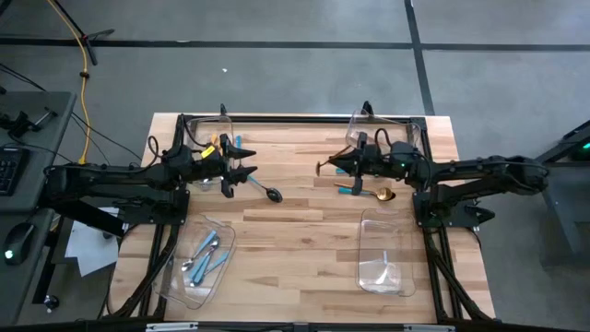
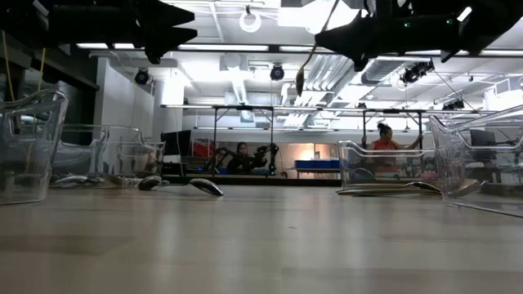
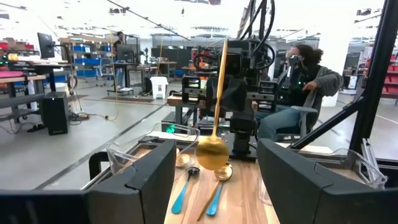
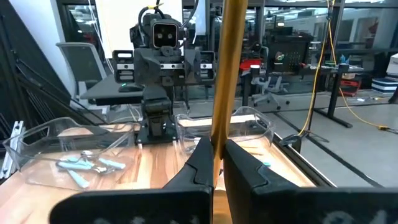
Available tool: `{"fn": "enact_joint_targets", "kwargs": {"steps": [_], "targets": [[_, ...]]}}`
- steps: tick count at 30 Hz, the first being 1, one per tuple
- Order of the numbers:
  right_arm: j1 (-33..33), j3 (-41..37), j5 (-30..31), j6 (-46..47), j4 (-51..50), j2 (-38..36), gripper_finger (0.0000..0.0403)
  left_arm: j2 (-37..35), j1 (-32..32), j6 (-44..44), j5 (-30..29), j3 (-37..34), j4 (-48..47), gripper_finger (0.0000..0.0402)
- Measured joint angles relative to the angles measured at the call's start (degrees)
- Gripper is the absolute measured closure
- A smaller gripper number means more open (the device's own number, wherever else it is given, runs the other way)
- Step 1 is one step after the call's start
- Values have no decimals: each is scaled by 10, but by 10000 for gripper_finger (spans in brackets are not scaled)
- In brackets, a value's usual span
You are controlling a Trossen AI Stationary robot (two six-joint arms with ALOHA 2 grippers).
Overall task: Sort silverware by color (type)
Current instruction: Put the gold spoon into the top right transparent bin
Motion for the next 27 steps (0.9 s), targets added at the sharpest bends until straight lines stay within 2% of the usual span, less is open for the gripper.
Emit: {"fn": "enact_joint_targets", "kwargs": {"steps": [7, 10, 12, 22, 25, 27], "targets": [[0, 0, 0, -1, -2, 1, 400, 0, 0, 0, 0, 0, 0, 188], [-1, 0, 37, -4, -6, 1, 400, 0, 0, 0, 0, 0, 0, 188], [-1, 0, 103, -16, -25, 1, 400, 0, 0, -2, 0, 0, 0, 188], [-1, 0, 513, -66, -144, 2, 400, 0, 0, -3, -4, 0, -3, 187], [-8, 0, 587, -63, -178, 2, 400, 0, 0, -3, -4, 0, -3, 188], [-18, 0, 600, -50, -199, 2, 400, 0, 0, -3, -4, 0, -5, 189]]}}
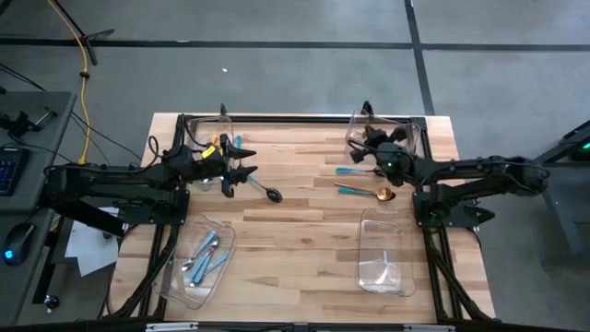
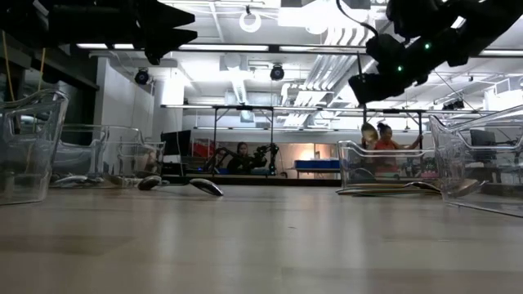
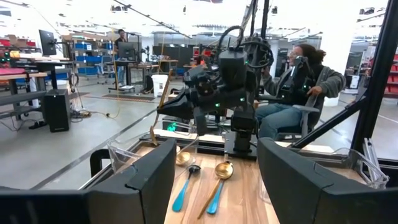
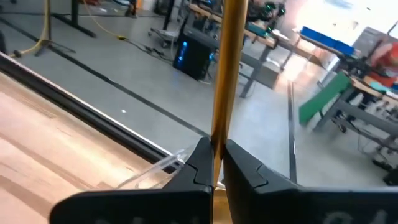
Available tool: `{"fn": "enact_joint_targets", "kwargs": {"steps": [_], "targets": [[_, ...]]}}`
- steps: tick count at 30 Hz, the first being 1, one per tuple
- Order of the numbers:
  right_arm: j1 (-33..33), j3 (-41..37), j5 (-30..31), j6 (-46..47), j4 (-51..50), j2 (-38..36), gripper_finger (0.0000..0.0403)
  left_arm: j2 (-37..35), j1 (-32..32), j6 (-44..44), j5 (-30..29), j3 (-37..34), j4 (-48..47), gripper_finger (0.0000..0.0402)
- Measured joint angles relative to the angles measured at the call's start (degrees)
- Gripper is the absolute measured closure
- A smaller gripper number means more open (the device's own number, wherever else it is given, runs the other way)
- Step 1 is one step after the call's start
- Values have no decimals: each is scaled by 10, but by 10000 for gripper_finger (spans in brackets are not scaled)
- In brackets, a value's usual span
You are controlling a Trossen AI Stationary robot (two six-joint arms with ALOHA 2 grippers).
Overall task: Sort silverware by color (type)
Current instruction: Put the gold spoon into the top right transparent bin
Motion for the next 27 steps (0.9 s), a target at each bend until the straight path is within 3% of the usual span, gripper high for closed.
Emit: {"fn": "enact_joint_targets", "kwargs": {"steps": [9, 16, 21, 27], "targets": [[-60, 1, -55, 42, -34, 0, 400, 0, 0, -2, 0, 0, -1, 190], [-181, 2, -196, 88, -88, 0, 400, 0, 0, -11, 0, 0, -1, 190], [-251, 69, -299, 107, -260, 7, 400, 0, 0, -11, 0, 0, 1, 190], [-292, 136, -334, 94, -388, 44, 400, 0, 0, -11, 0, 0, 3, 190]]}}
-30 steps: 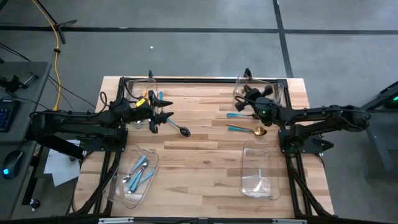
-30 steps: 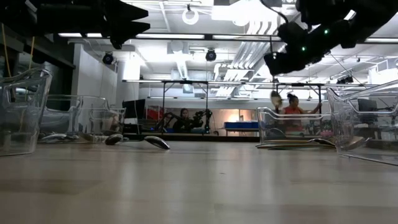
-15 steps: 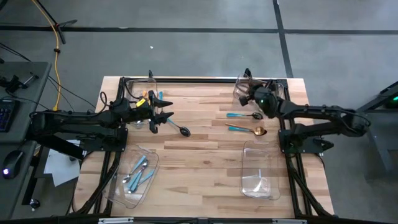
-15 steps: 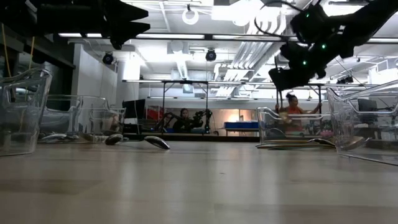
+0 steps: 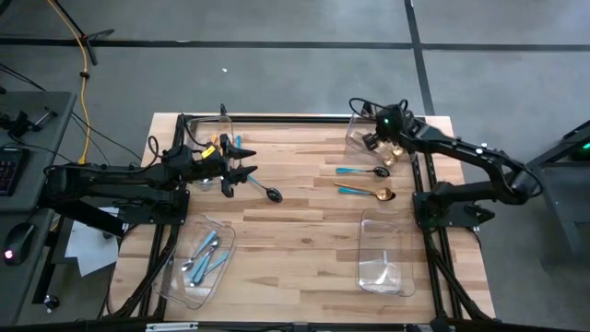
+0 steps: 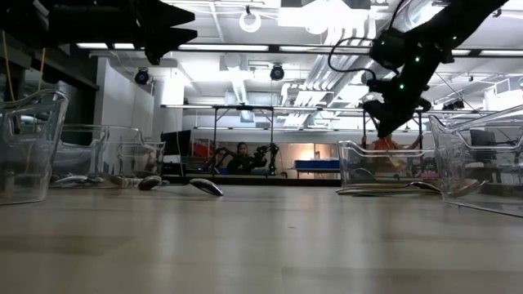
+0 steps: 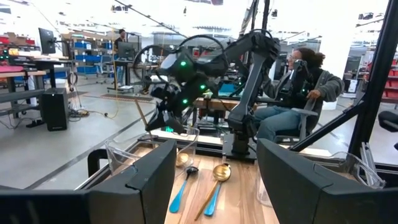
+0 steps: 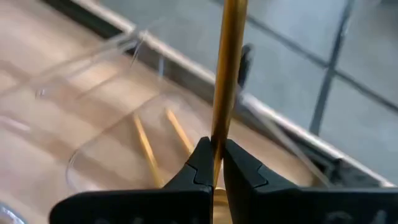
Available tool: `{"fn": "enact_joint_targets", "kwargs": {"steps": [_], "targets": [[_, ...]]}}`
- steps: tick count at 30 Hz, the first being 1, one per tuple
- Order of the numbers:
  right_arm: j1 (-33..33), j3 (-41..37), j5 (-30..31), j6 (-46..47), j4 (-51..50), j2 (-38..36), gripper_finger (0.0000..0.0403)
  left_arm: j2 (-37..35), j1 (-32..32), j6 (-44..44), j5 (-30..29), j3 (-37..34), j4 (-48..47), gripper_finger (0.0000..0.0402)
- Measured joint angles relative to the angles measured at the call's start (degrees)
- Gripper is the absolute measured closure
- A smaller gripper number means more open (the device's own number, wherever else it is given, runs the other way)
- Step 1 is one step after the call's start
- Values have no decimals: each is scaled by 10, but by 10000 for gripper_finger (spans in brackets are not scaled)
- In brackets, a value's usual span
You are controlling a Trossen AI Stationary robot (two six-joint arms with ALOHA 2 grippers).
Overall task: Sort silverware by color (type)
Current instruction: Put the gold spoon into the top right transparent bin
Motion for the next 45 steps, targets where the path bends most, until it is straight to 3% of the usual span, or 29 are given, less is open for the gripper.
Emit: {"fn": "enact_joint_targets", "kwargs": {"steps": [5, 19, 26, 37, 45], "targets": [[-15, 16, -49, -30, -26, 44, 400, 0, 0, 0, 0, 0, -1, 190], [-28, 98, -54, -114, -188, 113, 400, 0, 0, 0, 0, 0, -3, 190], [-28, 142, -90, -146, -280, 176, 400, 0, 0, 0, 0, 0, -3, 190], [-48, 144, -92, -185, -283, 262, 400, 0, 0, 0, 0, 0, -4, 190], [-62, 145, -127, -191, -269, 277, 393, 0, 0, 0, 0, 0, -4, 190]]}}
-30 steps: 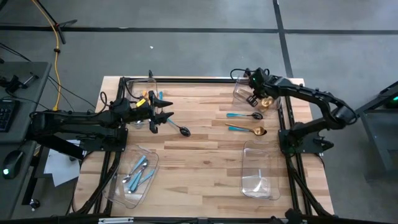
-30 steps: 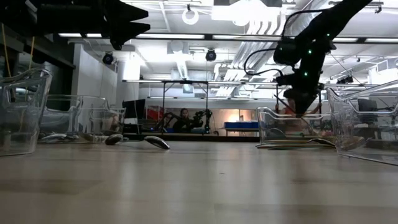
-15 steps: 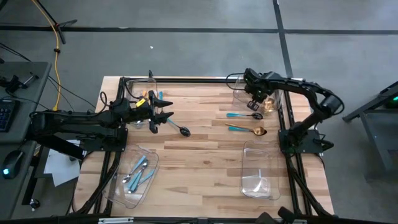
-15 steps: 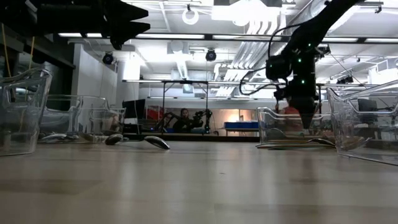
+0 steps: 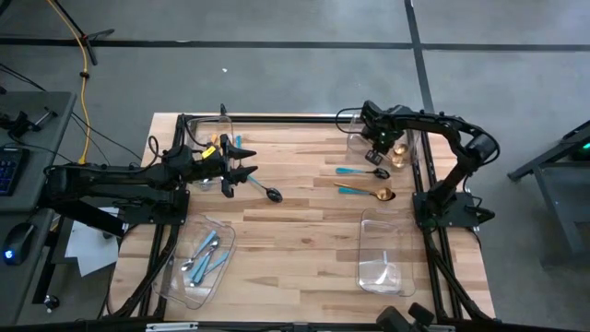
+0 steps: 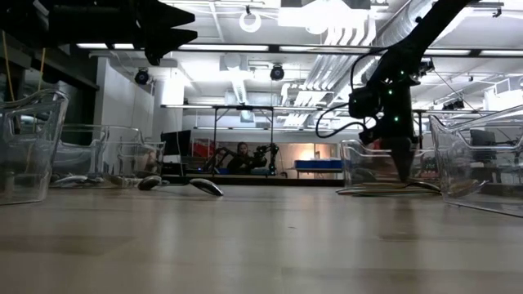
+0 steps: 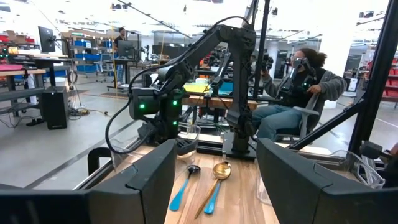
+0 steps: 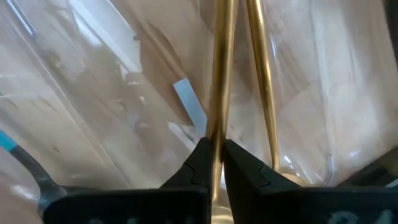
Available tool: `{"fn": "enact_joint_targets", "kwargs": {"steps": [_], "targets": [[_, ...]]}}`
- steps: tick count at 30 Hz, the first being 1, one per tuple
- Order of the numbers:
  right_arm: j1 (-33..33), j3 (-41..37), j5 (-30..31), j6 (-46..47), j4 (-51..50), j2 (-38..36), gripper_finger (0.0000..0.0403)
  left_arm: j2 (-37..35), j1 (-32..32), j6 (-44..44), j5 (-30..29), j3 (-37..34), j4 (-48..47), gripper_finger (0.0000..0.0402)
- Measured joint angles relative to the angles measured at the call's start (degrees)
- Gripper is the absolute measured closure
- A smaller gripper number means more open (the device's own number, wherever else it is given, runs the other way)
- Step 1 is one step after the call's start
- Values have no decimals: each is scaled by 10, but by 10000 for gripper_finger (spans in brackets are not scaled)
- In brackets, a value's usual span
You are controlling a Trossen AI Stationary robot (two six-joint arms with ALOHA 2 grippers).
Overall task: Sort silverware by color (type)
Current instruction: Put the gold spoon into the top right transparent bin
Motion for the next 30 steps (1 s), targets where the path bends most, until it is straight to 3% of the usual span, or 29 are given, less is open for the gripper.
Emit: {"fn": "enact_joint_targets", "kwargs": {"steps": [8, 21, 30], "targets": [[0, -1, 1, -6, 14, 0, 365, 0, 0, 0, 0, 0, 0, 190], [0, -2, -11, -36, 11, 2, 358, 0, 0, 0, 0, 0, 0, 190], [0, -2, -10, -46, 6, 0, 277, 0, 0, 0, 0, 0, 0, 190]]}}
